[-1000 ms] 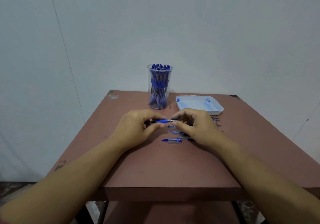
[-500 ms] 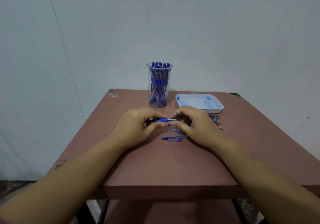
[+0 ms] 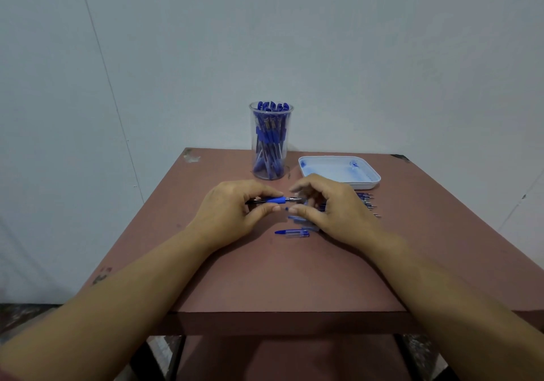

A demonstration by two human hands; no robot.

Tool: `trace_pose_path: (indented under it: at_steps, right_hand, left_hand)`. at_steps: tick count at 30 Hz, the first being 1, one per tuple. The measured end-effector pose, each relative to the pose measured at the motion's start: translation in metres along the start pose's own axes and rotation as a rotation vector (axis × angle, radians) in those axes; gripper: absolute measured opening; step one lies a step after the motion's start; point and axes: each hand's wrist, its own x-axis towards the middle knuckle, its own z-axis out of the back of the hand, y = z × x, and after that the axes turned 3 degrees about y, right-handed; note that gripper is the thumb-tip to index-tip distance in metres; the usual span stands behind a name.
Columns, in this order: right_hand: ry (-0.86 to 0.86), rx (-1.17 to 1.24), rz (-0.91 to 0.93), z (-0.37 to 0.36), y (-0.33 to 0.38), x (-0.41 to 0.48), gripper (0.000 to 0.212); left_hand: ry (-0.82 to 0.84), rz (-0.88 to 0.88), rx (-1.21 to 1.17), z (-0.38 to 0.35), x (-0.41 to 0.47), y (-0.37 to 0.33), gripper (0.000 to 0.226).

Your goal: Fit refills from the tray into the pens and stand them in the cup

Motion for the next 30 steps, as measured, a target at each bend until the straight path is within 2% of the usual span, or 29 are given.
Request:
trace_pose_path:
  at_steps: [3, 8, 12, 15, 19, 24, 26, 30]
  right_hand:
    - [0.008, -0.033, 0.026, 0.000, 0.001, 0.002, 0.011]
    - [-0.016, 0.009, 0.010, -0.001, 0.001, 0.000, 0.024]
    - [-0.026, -0.008, 0.026, -0.002, 0.002, 0.001, 0.010]
    - [-0.007, 0.010, -0.018, -0.003, 0.002, 0.001, 0.010]
    - [0.077, 0.000, -0.109, 0.004, -0.005, -0.003, 0.030]
    - [0.348, -0.156, -0.077, 0.007, -0.010, -0.010, 0.024]
    - [0.305, -0.161, -0.077, 0.005, -0.006, -0.008, 0.017]
    - [0.072, -0.016, -0.176, 0.010, -0.006, -0.005, 0.007]
  left_hand:
    - [0.005, -0.003, -0.007, 0.000, -0.001, 0.000, 0.026]
    - [0.000, -0.012, 0.005, -0.001, 0.000, 0.000, 0.030]
    - [0.004, 0.005, 0.007, -0.001, -0.001, 0.001, 0.029]
    - [0.008, 0.009, 0.022, -0.001, 0.000, -0.001, 0.029]
    - [-0.029, 0.059, 0.039, 0.004, 0.000, 0.005, 0.023]
    - [-0.041, 0.085, 0.080, 0.011, -0.005, 0.008, 0.020]
    - [-0.036, 0.084, 0.088, 0.011, -0.005, 0.005, 0.020]
    - [-0.032, 0.089, 0.097, 0.010, -0.006, 0.003, 0.022]
